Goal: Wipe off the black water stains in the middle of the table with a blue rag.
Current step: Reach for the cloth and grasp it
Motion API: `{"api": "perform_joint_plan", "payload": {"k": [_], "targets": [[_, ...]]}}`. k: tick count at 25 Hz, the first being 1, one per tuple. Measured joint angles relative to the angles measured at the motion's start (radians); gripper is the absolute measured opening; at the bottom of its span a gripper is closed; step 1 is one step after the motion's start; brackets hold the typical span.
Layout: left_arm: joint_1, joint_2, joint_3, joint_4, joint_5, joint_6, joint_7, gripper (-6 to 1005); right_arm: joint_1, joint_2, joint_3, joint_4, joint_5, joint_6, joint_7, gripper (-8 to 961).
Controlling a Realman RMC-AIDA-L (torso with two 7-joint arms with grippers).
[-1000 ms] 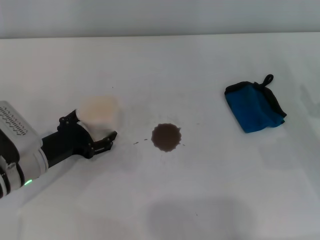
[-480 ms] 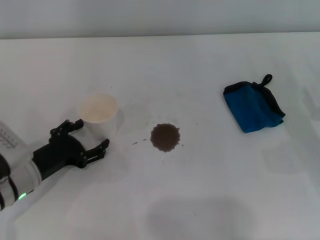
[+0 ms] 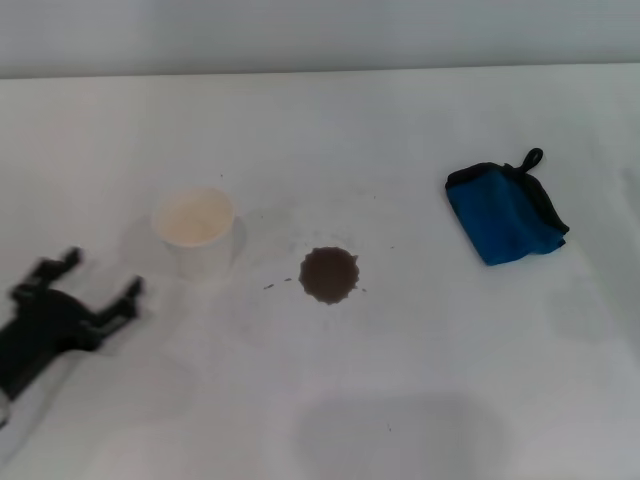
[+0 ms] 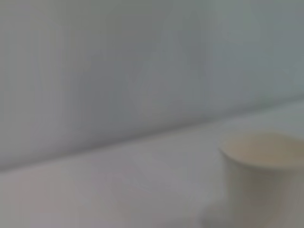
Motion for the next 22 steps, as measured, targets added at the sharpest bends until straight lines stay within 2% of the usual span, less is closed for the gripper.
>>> {"api": "perform_joint_plan", "payload": {"k": [1,3,4,8,11,13,15,18,22], "targets": [[0.035,0.002,-0.001,-0.007,-0.101,0.063,0.02,891,-0.002,0.0,-0.003,-0.025,-0.004,-0.01,0.063,517],[0.053,0.002,-0.001,-0.011,-0.165,0.09,0.032,891,-0.007,-0.001,-0.01,-0.085,-0.027,-0.037,0.209,516],[0.07,0.003,-0.001,-0.016,-0.237,0.114,0.045,891,-0.008,-0.001,-0.013,-0.122,-0.054,-0.055,0.3,515],[0.088,0.002,-0.002,-0.023,-0.327,0.147,0.054,891,0.001,-0.011,-0.018,-0.243,-0.183,-0.13,0.656,513],[0.098,0.002,-0.002,-0.042,-0.475,0.166,0.058,891,0.034,-0.055,-0.038,-0.281,-0.328,-0.167,0.899,511],[0.098,0.003,-0.002,-0.044,-0.54,0.167,0.059,891,0.07,-0.102,-0.067,-0.28,-0.43,-0.168,1.03,510],[0.096,0.004,-0.002,-0.052,-0.579,0.169,0.058,890,0.103,-0.133,-0.106,-0.284,-0.506,-0.162,1.145,509],[0.089,0.006,-0.003,-0.067,-0.633,0.172,0.052,890,0.149,-0.157,-0.167,-0.314,-0.594,-0.117,1.263,508],[0.079,0.005,-0.002,-0.067,-0.69,0.189,0.032,890,0.212,-0.17,-0.215,-0.356,-0.67,-0.003,1.321,506]]}}
